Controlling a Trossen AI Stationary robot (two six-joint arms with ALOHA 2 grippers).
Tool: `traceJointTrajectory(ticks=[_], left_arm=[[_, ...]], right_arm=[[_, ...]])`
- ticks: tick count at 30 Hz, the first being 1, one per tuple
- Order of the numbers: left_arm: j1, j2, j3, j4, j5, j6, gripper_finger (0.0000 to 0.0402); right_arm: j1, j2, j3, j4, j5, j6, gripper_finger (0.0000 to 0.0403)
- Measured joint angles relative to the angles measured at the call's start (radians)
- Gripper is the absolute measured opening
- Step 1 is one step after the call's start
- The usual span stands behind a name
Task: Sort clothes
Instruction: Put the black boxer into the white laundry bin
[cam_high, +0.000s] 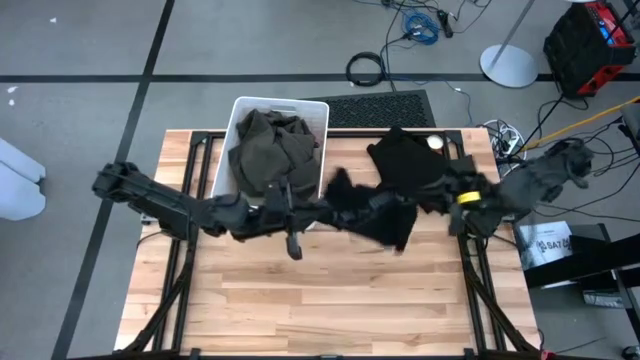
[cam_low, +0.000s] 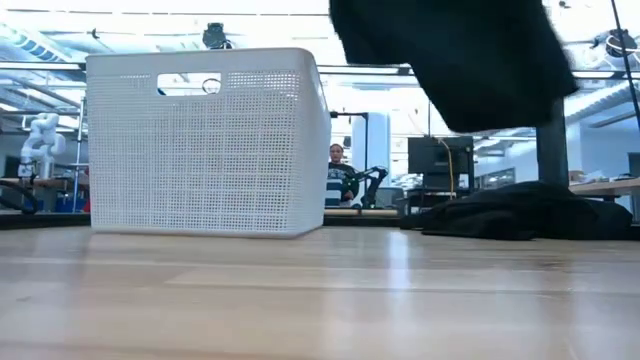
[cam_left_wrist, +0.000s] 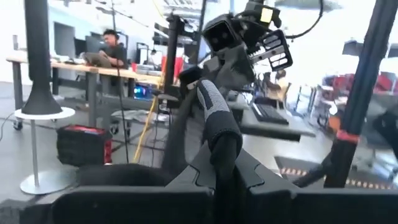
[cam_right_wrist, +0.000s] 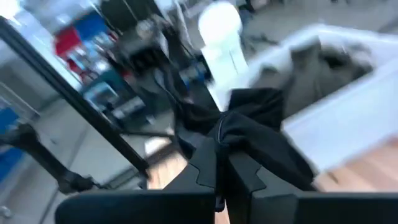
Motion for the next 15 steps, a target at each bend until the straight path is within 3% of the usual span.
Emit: traceJointTrajectory(ticks=[11, 15], left_arm=[[0.010, 0.014, 0.000, 0.022, -0.032, -0.067, 0.0010], [0.029, 0.015, 0.000, 0.127, 0.024, -0.068, 0.0010]], right_arm=[[-0.002, -0.011, -0.004, 0.052, -0.008, -0.099, 0.0000], [-0.003, -0.067, -0.003, 0.118, 0.043, -0.175, 0.0000]])
